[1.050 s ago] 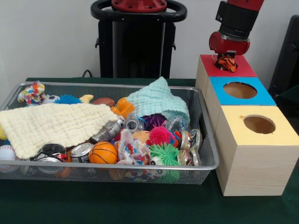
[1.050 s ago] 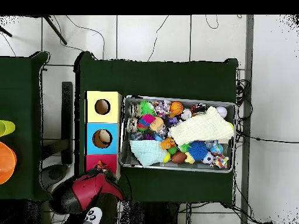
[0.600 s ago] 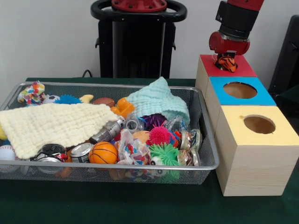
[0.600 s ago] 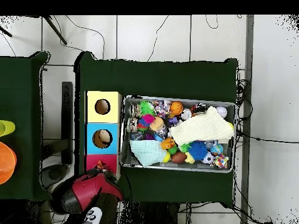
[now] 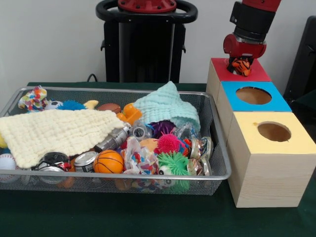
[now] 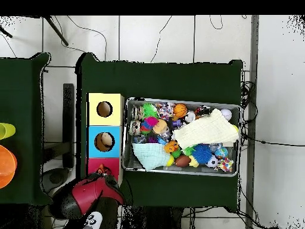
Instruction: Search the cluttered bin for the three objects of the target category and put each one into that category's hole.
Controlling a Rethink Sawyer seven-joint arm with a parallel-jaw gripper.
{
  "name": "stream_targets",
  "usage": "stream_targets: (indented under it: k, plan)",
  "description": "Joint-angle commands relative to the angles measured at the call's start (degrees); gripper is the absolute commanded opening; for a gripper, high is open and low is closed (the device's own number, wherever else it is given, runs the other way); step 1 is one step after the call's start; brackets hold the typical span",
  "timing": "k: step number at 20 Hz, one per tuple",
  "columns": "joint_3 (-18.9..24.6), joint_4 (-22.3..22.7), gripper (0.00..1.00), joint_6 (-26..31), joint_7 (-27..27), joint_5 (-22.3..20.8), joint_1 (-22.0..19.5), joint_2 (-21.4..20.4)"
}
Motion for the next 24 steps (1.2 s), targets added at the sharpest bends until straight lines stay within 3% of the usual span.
stream_targets:
  k: [1, 4, 7, 10, 13, 24]
  plan:
    - [-1.1, -0.4, 1.0, -2.7, 9.5, -0.3, -2.6, 3.7]
    - [-0.7, 0.0, 1.0, -2.8, 9.9, 0.3, -2.9, 3.5]
    - [2.5, -0.5, 1.0, 3.8, 3.9, -1.1, -5.4, -0.4]
    - [4.7, 0.8, 1.0, 10.6, 1.9, 0.6, -7.7, -5.6]
    - [6.0, 0.2, 1.0, 14.0, 1.1, 0.8, -8.9, -7.3]
    - [7.5, 0.2, 1.0, 16.7, 1.9, -1.4, -10.0, -8.9]
